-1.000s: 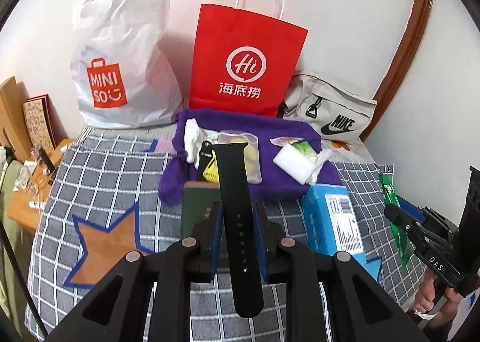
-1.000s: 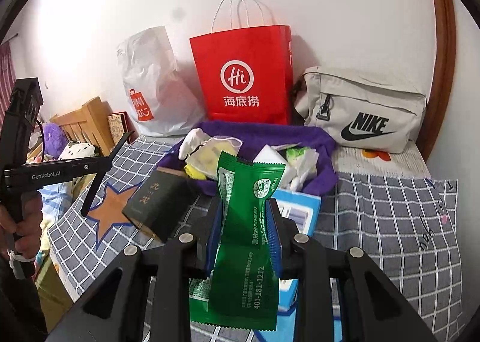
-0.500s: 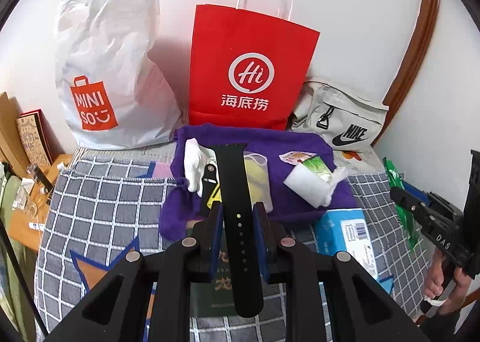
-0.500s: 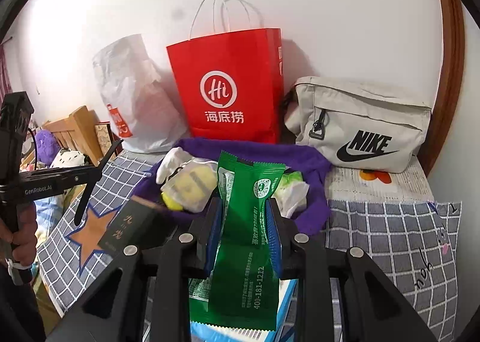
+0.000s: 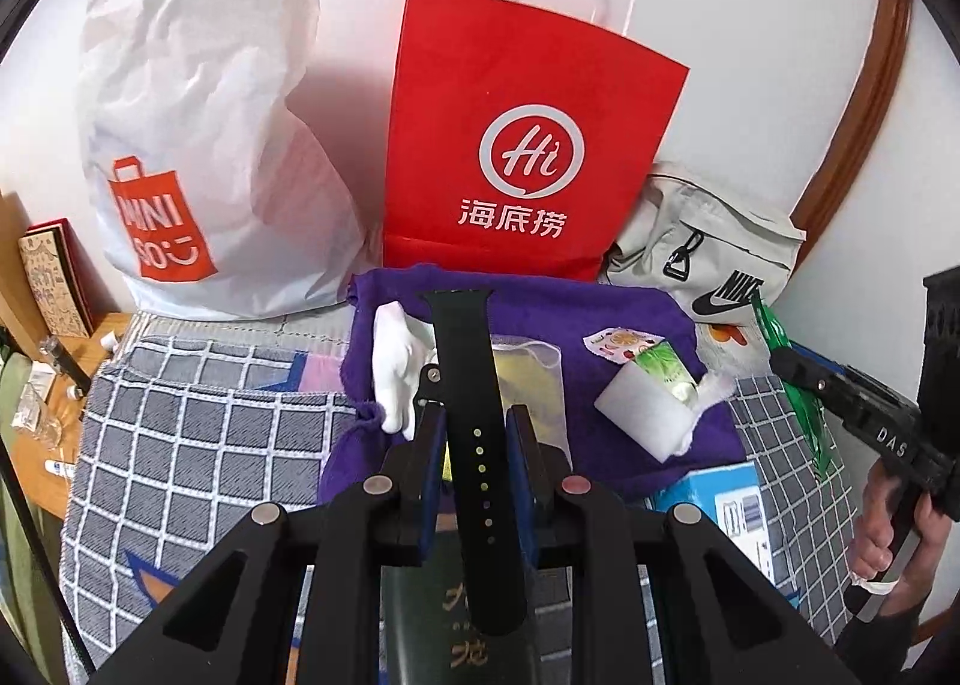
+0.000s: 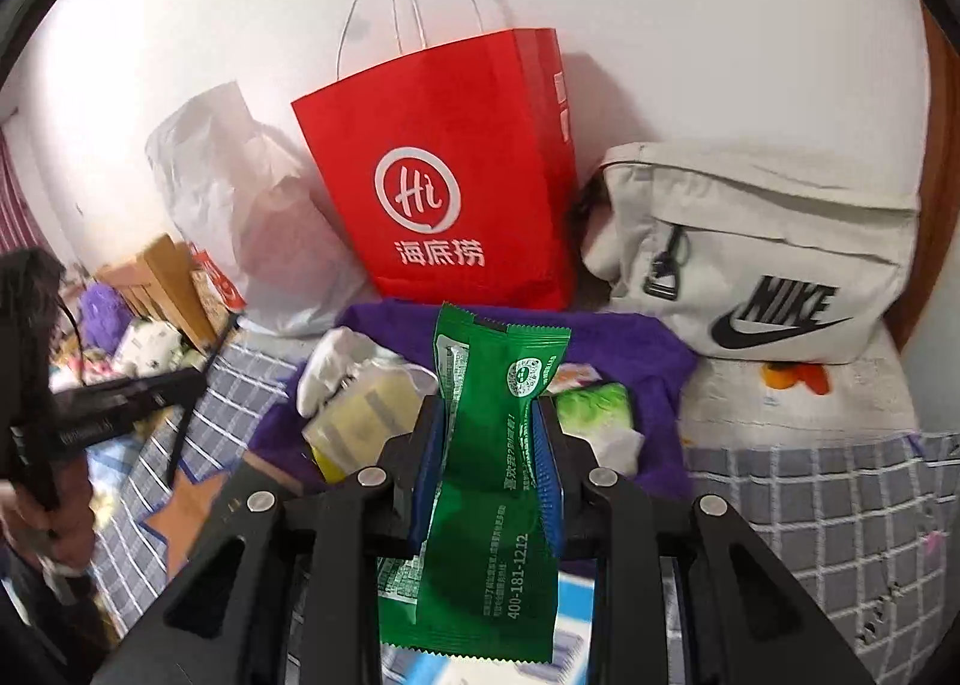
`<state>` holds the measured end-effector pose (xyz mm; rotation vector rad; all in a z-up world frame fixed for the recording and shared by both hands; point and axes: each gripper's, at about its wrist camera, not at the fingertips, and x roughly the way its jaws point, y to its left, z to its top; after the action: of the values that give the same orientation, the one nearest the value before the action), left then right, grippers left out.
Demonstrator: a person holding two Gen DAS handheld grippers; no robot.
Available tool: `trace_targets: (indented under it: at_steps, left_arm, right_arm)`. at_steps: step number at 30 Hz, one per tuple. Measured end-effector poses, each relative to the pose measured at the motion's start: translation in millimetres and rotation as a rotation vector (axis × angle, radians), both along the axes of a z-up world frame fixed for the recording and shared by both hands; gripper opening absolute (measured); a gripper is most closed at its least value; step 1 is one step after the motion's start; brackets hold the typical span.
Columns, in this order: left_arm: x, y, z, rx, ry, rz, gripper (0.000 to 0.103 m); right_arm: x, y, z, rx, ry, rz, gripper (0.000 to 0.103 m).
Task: Organize soft objects
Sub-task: 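Carry the black strap and green packet with both tools toward the purple towel, then lower the strap and green packet onto the purple towel and open both tools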
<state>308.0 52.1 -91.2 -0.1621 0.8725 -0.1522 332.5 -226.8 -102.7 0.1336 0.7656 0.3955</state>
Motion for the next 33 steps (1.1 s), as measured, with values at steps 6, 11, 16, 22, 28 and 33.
trace_targets:
  at_steps: [6, 11, 16, 22, 28, 33]
  left_arm:
    - [26.8, -10.7, -11.4, -0.004, 0.017, -0.025, 0.02]
    - [49.5, -18.9, -22.4, -0.004, 0.024, -0.047, 0.02]
    - [71.2, -24.5, -39.1, 0.007, 0.058, -0.056, 0.02]
    - [88.3, -32.0, -61.2, -0.006, 0.098, -0.072, 0.02]
    - [98.2, -31.8, -81.5, -0.045, 0.132, -0.083, 0.02]
    - [102.2, -31.9, -91.1, -0.059, 0.155, -0.09, 0.021]
  right_arm:
    - [27.3, 8.6, -2.4, -0.019, -0.007, 0.006, 0.029]
    - [49.6, 7.7, -16.7, -0.026, 0.019, 0.004, 0.029]
    - [69.2, 1.3, -46.6, -0.033, 0.076, -0.005, 0.029]
    - [88.0, -6.6, -75.9, -0.026, 0.153, -0.023, 0.03]
    - [94.5, -1.9, -92.6, -0.048, 0.2, -0.007, 0.03]
    - [99.2, 1.2, -103.1, -0.059, 0.226, -0.005, 0.036]
